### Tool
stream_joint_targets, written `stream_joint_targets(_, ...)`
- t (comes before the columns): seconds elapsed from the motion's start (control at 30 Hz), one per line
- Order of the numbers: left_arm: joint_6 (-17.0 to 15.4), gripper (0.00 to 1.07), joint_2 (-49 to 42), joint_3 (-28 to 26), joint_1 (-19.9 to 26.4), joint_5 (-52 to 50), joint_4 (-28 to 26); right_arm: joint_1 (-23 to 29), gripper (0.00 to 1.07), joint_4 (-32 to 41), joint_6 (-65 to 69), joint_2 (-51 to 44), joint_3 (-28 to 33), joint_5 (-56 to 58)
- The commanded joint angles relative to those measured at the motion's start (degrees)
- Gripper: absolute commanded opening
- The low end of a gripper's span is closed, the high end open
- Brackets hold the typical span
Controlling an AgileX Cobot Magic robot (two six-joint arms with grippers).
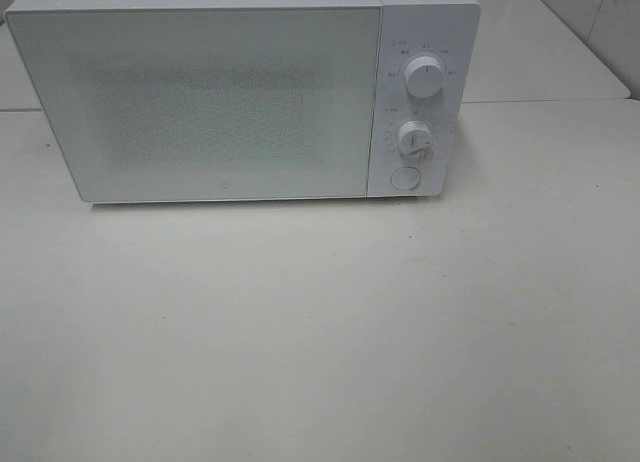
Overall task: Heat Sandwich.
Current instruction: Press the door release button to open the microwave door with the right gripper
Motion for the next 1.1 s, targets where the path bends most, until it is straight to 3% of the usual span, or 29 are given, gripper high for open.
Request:
stream_joint_targets(0.03,-0.2,0.97,-1.5,0.2,-0.5,-0.6,-0.3,-0.3,0.74,0.2,0.1,1.8,-1.1,-6.5)
stream_joint_targets(1.1,-0.2,0.97,-1.5,0.2,-0.5,-0.6,-0.3,-0.3,0.74,0.2,0.1,43.5,-1.1,-49.4)
